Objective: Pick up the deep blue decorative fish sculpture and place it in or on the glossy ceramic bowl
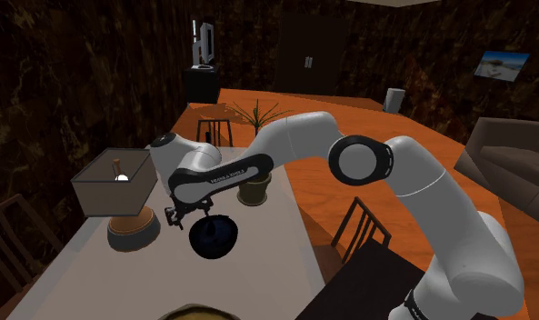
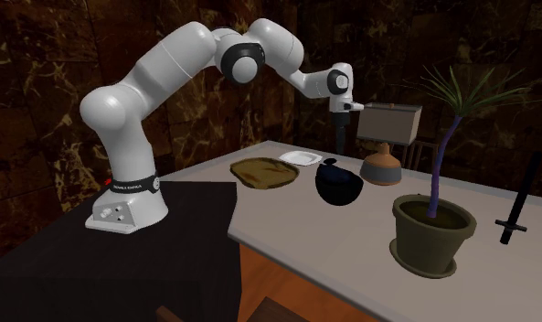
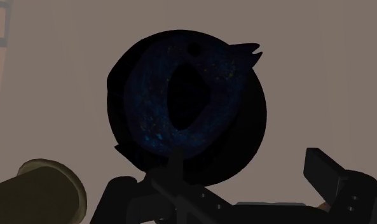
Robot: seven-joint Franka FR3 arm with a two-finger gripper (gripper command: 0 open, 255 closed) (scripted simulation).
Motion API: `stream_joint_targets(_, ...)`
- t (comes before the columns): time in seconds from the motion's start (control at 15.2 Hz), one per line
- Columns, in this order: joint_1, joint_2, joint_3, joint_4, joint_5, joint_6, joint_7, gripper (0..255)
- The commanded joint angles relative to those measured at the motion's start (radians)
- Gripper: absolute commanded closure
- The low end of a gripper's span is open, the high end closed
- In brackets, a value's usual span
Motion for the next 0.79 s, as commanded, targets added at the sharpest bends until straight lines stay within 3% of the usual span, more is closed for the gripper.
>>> stream_joint_targets(0.0, 0.005, -0.01, 0.005, 0.015, 0.006, -0.024, -0.005, 0)
stream_joint_targets(0.2, 0.023, -0.033, 0.015, 0.071, 0.021, -0.097, -0.02, 0)
stream_joint_targets(0.73, 0.023, -0.033, 0.015, 0.071, 0.021, -0.097, -0.02, 0)
